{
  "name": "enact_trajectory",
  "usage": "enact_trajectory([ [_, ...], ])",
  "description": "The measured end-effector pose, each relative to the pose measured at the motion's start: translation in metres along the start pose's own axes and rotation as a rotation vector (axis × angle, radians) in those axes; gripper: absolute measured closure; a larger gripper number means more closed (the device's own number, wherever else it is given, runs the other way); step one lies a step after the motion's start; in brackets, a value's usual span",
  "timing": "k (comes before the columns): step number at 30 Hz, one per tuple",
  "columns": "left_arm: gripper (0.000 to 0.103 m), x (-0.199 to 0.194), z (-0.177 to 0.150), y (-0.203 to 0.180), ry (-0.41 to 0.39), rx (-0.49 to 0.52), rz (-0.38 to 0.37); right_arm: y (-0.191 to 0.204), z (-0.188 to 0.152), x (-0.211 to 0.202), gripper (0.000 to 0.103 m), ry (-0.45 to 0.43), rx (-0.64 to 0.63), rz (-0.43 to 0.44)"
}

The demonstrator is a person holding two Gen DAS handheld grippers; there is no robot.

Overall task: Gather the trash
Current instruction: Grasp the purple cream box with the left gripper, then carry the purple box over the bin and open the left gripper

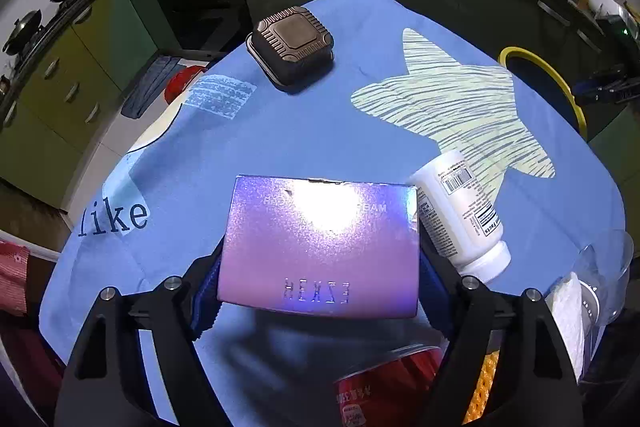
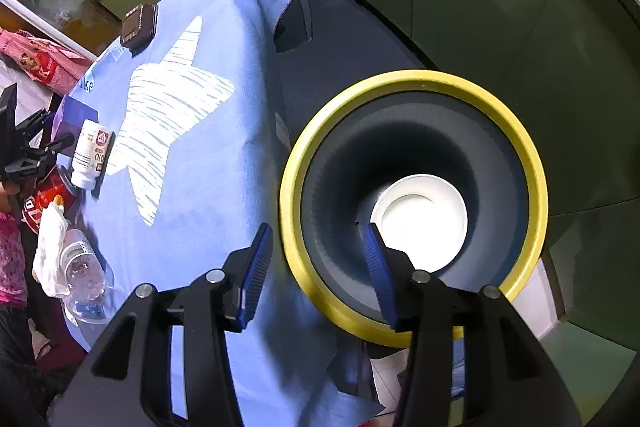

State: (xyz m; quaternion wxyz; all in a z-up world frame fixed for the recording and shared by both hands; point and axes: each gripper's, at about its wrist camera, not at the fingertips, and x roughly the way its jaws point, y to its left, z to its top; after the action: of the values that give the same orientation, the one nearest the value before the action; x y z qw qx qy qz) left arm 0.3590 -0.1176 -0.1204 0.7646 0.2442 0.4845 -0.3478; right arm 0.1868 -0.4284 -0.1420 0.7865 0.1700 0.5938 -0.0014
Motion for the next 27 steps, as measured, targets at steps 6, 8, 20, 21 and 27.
enact_trajectory([
  [6,0.027,-0.015,0.002,0.001,-0.047,-0.01,0.02,0.0,-0.002,-0.004,0.058,-0.019,0.003,0.01],
  [8,0.027,-0.023,0.005,0.001,-0.061,-0.013,0.035,-0.002,-0.003,-0.007,0.058,-0.033,0.008,0.018],
  [20,0.027,-0.099,0.048,-0.092,-0.149,0.1,0.067,-0.036,-0.039,-0.055,0.058,-0.165,0.05,0.007],
  [21,0.027,-0.101,0.056,-0.114,-0.153,0.126,0.037,-0.041,-0.043,-0.058,0.058,-0.173,0.055,0.004],
  [27,0.027,-0.092,0.102,-0.224,-0.165,0.265,-0.172,-0.077,-0.075,-0.083,0.058,-0.235,0.102,-0.019],
])
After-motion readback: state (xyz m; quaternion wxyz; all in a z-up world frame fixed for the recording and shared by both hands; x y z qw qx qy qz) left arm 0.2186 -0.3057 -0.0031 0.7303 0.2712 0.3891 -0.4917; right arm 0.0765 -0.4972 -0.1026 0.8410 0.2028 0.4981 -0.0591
